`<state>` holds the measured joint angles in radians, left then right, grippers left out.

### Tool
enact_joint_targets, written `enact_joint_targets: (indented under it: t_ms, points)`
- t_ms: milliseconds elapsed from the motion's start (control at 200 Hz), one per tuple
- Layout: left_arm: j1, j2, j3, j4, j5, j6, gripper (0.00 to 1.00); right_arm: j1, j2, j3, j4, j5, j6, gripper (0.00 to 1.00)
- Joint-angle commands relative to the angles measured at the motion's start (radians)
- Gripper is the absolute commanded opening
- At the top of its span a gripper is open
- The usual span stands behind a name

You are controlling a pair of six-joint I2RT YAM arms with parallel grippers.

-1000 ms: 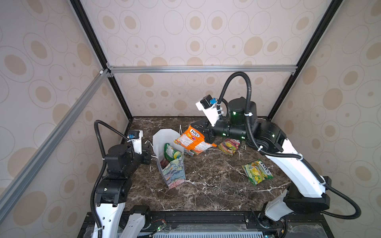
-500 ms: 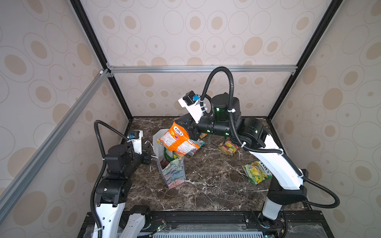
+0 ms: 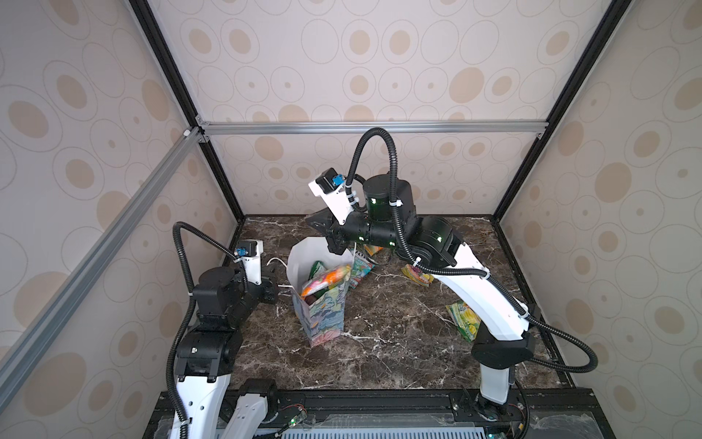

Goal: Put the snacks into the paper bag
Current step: 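Carry the orange packet with the right gripper over the white bag opening, then lower the orange packet into the bag and open the right gripper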

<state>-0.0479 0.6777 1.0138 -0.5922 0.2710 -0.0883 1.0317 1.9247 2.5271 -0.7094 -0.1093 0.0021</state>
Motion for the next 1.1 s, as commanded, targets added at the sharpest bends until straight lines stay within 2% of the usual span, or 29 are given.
enact_joint_targets:
  t_ms: [0, 125, 270, 315, 375, 475, 565, 630, 785, 930, 1095]
  points:
    - [-0.006, -0.011, 0.011, 0.001, 0.007, 0.009, 0.02, 0.007, -0.008, 0.046, 0.015, 0.003, -0.013, 0.0]
    - [-0.006, -0.007, 0.01, 0.006, 0.015, 0.009, 0.02, 0.008, -0.054, -0.011, -0.013, 0.046, -0.04, 0.0]
    - [-0.005, 0.007, 0.014, 0.01, 0.016, 0.01, 0.01, 0.008, -0.073, -0.052, -0.069, 0.006, -0.05, 0.03]
    - [-0.005, 0.005, 0.013, 0.01, 0.014, 0.01, 0.01, 0.007, -0.064, -0.048, -0.102, 0.005, -0.056, 0.08]
    - [-0.005, 0.002, 0.012, 0.008, 0.009, 0.012, 0.02, 0.007, -0.058, -0.05, -0.142, 0.043, -0.059, 0.26]
    - [-0.004, -0.009, 0.005, 0.006, 0.002, 0.01, 0.02, 0.007, -0.069, -0.073, -0.195, 0.196, -0.015, 0.47]
    - [-0.005, -0.013, -0.002, 0.009, 0.001, 0.009, 0.02, 0.017, -0.111, -0.15, -0.178, 0.398, 0.002, 0.56]
    - [-0.004, -0.009, 0.004, 0.005, -0.001, 0.01, 0.02, 0.018, -0.138, -0.215, -0.145, 0.47, 0.021, 0.61]
    - [-0.004, 0.001, 0.006, 0.008, 0.004, 0.01, 0.02, 0.018, -0.134, -0.304, -0.11, 0.507, 0.065, 0.63]
    - [-0.005, -0.006, -0.002, 0.011, 0.006, 0.009, 0.02, 0.017, -0.095, -0.312, -0.121, 0.582, 0.084, 0.65]
    - [-0.005, -0.007, -0.001, 0.011, 0.007, 0.009, 0.02, 0.006, -0.062, -0.316, -0.092, 0.532, 0.102, 0.65]
